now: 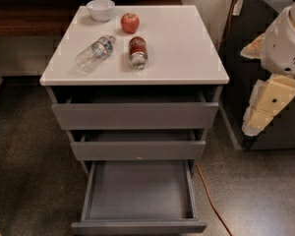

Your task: Close bottom drawer

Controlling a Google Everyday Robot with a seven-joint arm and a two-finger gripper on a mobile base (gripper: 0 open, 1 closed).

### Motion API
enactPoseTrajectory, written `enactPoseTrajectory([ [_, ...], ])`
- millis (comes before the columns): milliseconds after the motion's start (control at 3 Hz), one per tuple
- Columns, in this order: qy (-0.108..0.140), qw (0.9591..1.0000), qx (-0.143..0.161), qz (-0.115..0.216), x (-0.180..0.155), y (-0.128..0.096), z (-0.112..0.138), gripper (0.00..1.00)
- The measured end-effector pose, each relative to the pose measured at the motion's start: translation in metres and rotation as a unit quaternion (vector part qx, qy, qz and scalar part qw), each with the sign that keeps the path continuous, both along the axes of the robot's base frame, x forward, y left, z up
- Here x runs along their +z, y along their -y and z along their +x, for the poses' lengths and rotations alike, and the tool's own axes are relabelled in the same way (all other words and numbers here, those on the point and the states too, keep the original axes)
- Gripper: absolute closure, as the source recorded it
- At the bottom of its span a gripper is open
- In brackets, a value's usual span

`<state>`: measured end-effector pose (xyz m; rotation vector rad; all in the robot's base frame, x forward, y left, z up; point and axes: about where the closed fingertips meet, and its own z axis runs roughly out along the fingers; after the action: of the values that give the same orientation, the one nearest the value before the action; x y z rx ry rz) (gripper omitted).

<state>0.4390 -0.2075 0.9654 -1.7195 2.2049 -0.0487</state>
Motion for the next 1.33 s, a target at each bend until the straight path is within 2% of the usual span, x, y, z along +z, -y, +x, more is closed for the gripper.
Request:
enactPoseTrajectory([
  [333,-0.013,0.9993,0.024,0.027,-0.026,-0.015,-0.001,0.00],
  [667,-0.021,0.9980,0.049,0.033,-0.056,-0.029,-0.002,0.00],
  [1000,-0.031,0.9973,0.062,0.025,-0.085,-0.037,-0.003,0.00],
  [1333,-0.061,0.9937,0.090,0.027,-0.142,-0.064,-0.008,0.00],
])
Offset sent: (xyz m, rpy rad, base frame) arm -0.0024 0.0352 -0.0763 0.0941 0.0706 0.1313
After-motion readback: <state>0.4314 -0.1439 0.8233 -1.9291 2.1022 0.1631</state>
